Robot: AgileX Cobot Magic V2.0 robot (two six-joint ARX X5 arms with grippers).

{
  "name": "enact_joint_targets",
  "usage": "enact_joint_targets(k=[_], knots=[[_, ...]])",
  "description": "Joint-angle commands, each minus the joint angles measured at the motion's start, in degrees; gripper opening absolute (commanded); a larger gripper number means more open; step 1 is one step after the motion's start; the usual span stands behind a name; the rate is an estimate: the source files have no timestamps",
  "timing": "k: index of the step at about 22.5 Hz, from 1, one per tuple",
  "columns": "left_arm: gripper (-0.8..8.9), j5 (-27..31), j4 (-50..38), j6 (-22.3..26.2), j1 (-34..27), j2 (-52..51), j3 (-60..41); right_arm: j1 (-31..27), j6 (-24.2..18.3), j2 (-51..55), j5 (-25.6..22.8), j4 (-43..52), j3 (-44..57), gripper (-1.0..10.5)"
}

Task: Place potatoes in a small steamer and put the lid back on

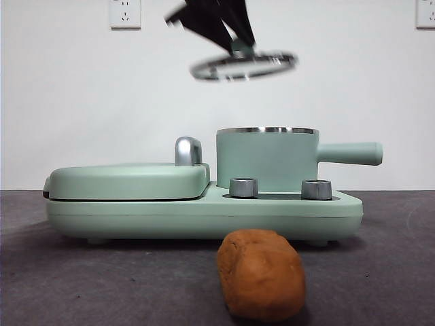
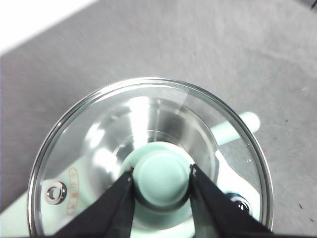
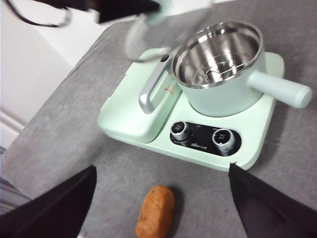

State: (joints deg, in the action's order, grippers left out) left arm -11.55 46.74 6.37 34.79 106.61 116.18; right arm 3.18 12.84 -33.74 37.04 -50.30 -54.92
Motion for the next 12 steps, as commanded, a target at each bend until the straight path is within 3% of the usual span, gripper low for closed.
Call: enact_joint_targets(k=[1,4,12], knots=[[0.16,-0.22,1.36,0.92,-1.01,-2.97,1.62,2.4,3.13,-4.0,-0.98,0.02,-2.67,4.3],[0.16,-0.22,5.38,1.11,-3.19,-7.02,1.62,8.48,5.51,-9.49,-3.32,-1.29,-5.51,4.2],[0.16,-0.22,12.35,1.33,-8.15,-11.8,1.62,27.1,10.19,-20.06,-18.1,-1.4,-8.81,4.2]])
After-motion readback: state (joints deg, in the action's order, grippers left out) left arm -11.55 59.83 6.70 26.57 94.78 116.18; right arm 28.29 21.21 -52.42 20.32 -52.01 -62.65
